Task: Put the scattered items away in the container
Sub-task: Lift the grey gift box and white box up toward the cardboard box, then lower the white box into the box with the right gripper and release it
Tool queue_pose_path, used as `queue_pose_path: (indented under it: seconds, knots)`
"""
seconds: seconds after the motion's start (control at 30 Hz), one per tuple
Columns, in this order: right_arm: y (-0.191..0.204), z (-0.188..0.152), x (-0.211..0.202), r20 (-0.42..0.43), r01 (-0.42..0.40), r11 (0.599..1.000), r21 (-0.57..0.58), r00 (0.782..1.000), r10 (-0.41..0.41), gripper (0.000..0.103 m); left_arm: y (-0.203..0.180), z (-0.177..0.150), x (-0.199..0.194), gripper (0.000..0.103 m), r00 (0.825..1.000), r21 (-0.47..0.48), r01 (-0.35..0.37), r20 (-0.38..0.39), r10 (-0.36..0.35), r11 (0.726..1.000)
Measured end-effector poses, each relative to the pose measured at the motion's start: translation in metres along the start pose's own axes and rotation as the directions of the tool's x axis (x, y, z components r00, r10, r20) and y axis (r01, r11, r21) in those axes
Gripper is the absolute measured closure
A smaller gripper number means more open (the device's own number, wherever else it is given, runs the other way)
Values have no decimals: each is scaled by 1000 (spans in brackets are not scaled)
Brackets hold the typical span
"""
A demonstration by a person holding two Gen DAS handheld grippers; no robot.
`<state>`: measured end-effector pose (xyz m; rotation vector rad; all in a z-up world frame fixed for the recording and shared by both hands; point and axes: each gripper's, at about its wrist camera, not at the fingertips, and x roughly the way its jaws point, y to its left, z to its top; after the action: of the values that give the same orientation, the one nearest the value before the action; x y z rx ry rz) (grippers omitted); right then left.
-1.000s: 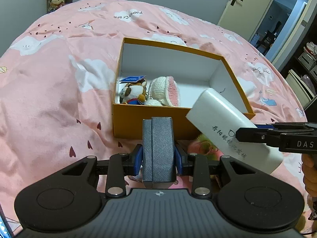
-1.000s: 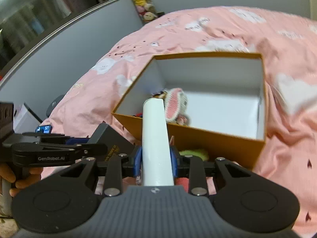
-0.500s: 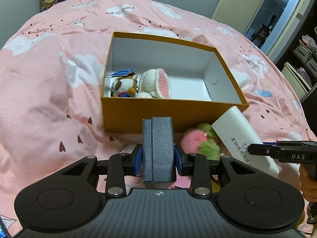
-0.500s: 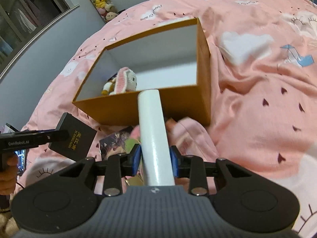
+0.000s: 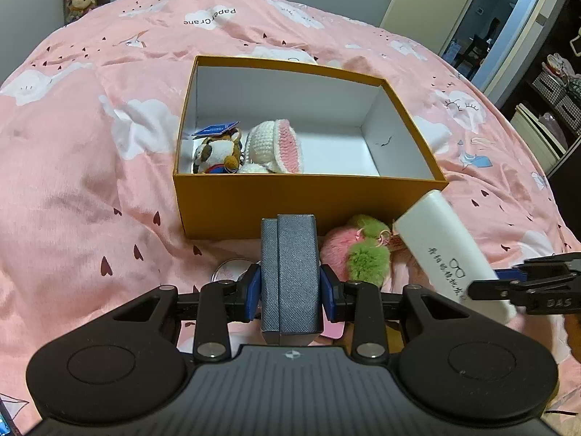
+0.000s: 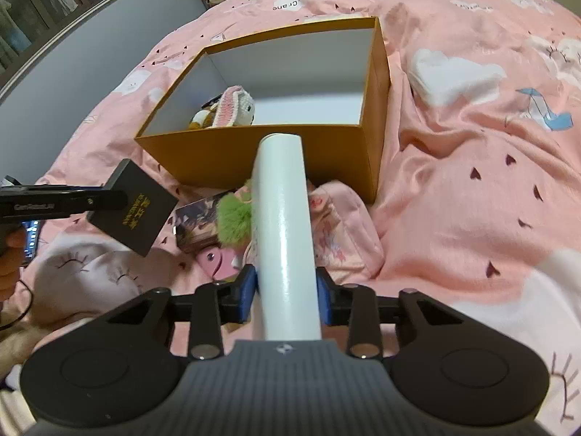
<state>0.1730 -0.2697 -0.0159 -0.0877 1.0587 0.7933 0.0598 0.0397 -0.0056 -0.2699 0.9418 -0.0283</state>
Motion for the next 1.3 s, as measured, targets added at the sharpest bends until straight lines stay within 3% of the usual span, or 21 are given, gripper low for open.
queue_pose_path:
  seconds: [0.33,0.73,1.0,1.3]
  knots:
    - [-7,12,-56,107,7,998,69,994,-14,72,-10,13,-12,64,1000,49,13,27,-14,999]
    - [21,65,-85,256,46,998,-44,966,-33,73,-24,58,-28,64,992,139,11,120,-28,990]
    - [25,126,-20,288,80,997,1,955,-77,73,-27,103,-3,64,986,128,12,164,-33,992]
    - [15,159,94,159,59,990,127,984,-79,73,8,121,42,64,992,51,-11,126,5,999]
